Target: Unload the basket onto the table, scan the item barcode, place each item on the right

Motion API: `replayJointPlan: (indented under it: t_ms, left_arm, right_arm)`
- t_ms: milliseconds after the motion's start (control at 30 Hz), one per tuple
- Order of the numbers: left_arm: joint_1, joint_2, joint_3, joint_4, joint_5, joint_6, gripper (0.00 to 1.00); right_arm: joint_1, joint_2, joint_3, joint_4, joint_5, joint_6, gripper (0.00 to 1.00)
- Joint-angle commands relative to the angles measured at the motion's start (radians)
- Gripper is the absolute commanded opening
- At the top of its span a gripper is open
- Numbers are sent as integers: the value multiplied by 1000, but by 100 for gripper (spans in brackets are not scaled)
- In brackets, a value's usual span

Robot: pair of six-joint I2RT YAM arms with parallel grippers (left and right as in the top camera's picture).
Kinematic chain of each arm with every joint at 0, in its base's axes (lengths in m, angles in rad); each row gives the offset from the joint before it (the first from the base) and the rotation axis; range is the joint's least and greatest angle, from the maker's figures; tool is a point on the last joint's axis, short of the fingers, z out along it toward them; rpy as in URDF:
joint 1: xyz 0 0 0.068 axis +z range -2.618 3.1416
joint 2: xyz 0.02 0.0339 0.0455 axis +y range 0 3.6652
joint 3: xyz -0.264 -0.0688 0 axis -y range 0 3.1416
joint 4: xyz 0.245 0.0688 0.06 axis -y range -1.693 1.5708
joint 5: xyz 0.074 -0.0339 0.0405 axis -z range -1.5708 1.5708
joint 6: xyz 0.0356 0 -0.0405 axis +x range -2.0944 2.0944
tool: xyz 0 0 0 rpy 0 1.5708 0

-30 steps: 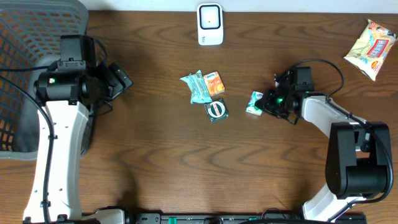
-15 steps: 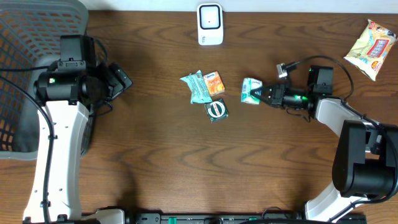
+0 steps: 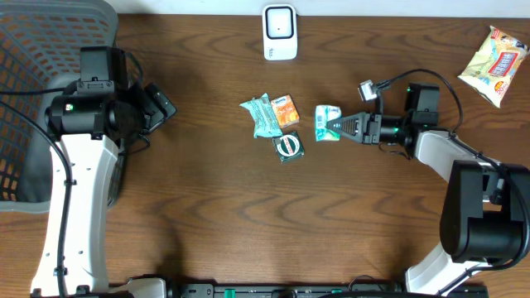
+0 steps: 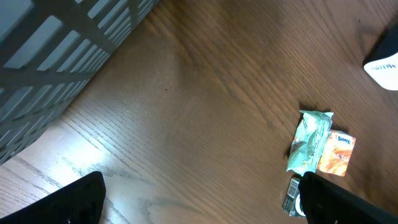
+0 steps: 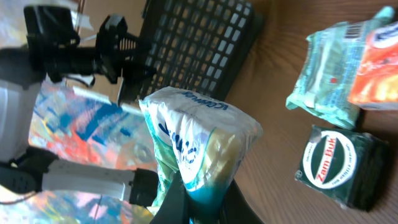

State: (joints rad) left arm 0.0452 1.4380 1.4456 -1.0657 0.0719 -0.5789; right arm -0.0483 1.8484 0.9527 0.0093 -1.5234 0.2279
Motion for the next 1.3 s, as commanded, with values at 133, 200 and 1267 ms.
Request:
replayJointPlan:
  t_ms: [133,200,1267]
  left_arm:
    - [5,1,-1,0,-13,-1,98]
    - [5,1,-1,0,-13,-1,97]
    - [5,1,-1,0,-13,-1,98]
  right_arm:
    - [30,-3,1,11,-39,-97,1]
    - [29,-3,1,14,-39,-95,1]
    - [48,-3,1,-23,134,-13,1]
